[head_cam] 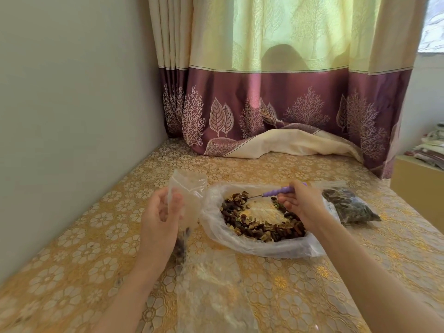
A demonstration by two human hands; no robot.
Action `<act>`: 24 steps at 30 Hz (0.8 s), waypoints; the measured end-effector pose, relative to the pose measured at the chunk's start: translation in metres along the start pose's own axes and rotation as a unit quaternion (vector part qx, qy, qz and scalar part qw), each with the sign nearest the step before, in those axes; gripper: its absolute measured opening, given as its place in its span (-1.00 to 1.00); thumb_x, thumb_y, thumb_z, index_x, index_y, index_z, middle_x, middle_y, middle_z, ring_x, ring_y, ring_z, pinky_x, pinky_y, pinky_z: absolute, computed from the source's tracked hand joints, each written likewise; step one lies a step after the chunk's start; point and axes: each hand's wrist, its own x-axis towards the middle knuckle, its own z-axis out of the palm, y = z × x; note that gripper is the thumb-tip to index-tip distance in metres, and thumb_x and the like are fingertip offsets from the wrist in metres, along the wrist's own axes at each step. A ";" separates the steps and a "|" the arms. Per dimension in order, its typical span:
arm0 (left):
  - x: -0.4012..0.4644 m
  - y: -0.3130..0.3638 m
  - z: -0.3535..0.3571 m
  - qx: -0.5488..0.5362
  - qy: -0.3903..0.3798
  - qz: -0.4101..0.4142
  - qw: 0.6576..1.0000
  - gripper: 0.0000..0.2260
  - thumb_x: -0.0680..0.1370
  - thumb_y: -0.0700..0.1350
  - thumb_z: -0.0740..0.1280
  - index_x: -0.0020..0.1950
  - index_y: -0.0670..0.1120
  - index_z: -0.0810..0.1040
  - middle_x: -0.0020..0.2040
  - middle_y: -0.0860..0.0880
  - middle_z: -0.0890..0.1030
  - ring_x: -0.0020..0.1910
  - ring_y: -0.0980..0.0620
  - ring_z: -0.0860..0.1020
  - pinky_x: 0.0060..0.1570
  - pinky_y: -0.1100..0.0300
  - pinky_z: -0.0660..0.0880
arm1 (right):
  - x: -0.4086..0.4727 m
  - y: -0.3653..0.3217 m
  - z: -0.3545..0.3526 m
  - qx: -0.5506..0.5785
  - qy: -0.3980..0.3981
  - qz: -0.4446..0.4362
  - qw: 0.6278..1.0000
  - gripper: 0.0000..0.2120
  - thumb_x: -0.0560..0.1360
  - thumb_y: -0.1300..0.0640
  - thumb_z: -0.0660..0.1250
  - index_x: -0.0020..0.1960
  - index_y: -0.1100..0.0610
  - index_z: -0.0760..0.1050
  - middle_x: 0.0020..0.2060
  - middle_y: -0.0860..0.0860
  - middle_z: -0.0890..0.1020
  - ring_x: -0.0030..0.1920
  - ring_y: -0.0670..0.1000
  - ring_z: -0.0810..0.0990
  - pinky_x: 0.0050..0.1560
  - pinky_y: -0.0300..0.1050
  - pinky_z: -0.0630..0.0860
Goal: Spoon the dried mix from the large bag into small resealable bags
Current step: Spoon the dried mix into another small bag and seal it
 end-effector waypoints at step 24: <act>-0.007 0.000 0.004 0.082 -0.038 0.011 0.996 -0.39 0.41 0.40 0.15 0.28 0.02 0.37 0.00 0.12 0.55 -0.12 0.19 0.57 -0.30 0.27 0.55 | -0.065 -0.093 0.054 -0.058 -0.100 -0.142 0.983 -0.67 0.55 0.25 0.16 -0.36 0.25 0.50 -0.49 0.08 0.59 -0.55 -0.10 0.49 -0.51 -0.29 0.41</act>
